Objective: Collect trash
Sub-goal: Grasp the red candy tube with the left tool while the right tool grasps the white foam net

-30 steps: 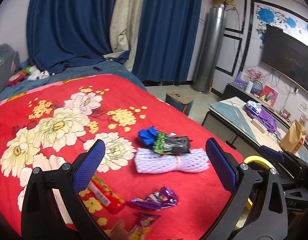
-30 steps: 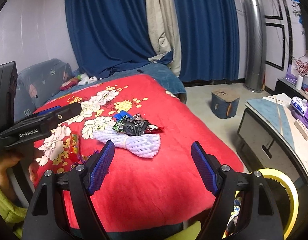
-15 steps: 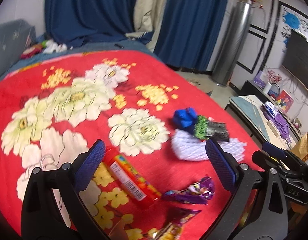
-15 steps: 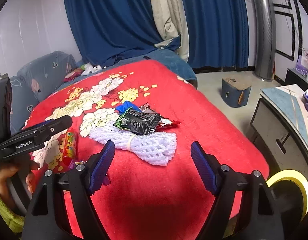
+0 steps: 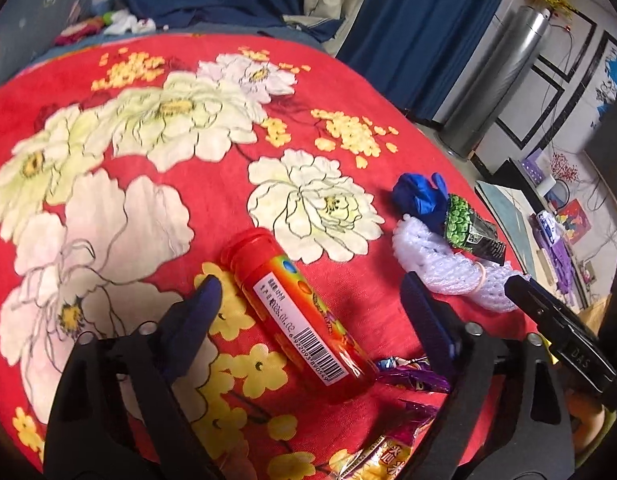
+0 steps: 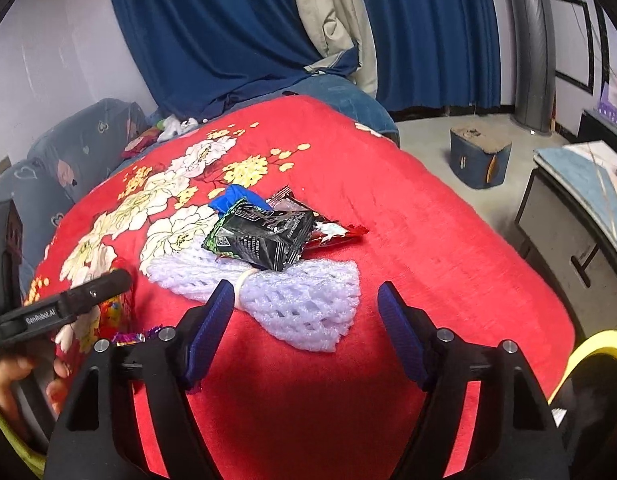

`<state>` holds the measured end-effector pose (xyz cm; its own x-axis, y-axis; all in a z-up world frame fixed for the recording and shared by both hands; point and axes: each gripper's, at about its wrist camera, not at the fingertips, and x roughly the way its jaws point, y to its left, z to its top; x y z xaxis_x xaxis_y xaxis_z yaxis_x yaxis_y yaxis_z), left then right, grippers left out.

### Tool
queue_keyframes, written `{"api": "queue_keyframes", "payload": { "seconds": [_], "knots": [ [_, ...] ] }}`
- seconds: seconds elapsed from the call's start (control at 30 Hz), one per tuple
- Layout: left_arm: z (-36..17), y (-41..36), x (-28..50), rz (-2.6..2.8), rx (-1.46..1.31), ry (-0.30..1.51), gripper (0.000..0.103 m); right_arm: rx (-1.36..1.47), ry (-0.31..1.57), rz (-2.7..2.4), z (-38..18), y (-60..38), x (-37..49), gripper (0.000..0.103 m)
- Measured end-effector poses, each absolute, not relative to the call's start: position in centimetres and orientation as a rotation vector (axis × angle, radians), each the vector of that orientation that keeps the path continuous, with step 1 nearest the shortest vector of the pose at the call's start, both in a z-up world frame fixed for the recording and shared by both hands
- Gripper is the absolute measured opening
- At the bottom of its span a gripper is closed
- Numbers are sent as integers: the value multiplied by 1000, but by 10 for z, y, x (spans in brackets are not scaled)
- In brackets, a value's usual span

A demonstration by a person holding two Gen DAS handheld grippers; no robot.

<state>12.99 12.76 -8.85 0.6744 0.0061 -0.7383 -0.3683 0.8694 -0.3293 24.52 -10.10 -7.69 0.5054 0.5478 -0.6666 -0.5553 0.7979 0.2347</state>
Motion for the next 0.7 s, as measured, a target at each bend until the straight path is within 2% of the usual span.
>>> {"api": "queue_keyframes", "payload": {
  "seconds": [0.13,0.2,0.33,0.43,0.5,0.7],
  "knots": [
    [-96,131,131,214,-530,835,67,-5,820,684,-81,-96,247,61],
    [-97,131,130,217,-529,836,63,-11,826,696,-84,-94,245,53],
    [-99,132,129,223,-534,838,53,-30,837,714,-89,-90,240,46],
    [-101,136,128,229,-551,838,40,-51,827,720,-89,-90,235,36],
    [-102,138,128,227,-564,836,38,-64,822,727,-88,-91,231,29],
    [-99,138,127,198,-579,830,27,-66,806,767,-82,-98,214,23]
  ]
}}
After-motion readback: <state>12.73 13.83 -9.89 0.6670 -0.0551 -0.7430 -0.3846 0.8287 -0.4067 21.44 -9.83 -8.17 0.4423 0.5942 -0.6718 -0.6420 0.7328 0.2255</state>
